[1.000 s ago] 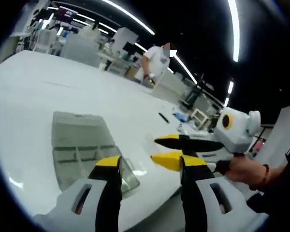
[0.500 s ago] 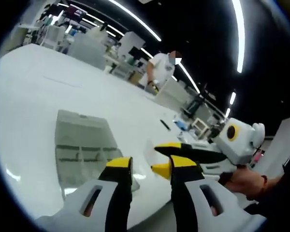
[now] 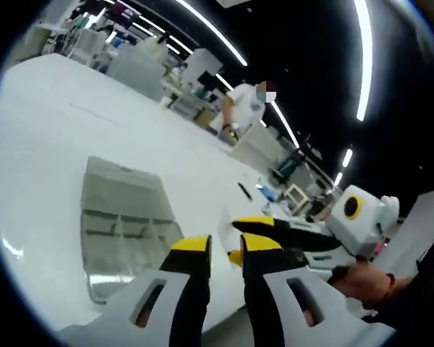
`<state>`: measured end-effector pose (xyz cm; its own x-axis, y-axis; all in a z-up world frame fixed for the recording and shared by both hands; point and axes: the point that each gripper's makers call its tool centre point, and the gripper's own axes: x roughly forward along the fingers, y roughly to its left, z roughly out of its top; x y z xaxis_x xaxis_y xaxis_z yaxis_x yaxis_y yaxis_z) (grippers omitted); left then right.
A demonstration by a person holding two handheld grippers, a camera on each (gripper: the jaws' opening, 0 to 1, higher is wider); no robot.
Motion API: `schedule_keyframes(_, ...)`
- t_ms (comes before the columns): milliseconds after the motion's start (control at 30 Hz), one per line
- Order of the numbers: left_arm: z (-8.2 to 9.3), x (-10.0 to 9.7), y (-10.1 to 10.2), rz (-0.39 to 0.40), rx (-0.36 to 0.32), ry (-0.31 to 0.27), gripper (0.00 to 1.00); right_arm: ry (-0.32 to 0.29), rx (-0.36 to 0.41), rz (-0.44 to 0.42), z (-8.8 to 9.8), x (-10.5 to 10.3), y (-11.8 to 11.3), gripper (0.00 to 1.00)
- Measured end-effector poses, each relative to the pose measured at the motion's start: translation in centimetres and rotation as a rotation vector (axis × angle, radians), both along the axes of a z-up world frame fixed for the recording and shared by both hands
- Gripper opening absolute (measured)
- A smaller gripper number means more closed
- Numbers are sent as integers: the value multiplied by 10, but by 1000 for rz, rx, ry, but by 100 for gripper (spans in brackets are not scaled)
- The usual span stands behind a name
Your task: Insert the divider into the dual guide fixture by aligning both edges with the guide slots and pushing it downward to the bottom, including one-sided entry, uneven engagement, binding, and posture correction.
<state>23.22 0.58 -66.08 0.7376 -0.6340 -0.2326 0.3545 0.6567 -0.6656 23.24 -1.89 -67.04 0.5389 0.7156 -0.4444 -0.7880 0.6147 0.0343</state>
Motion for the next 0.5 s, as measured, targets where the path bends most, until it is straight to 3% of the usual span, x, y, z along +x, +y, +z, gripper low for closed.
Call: schedule_keyframes(500,3,1,4,27,-89,14,0,-1,25,6,5,-2,6,27)
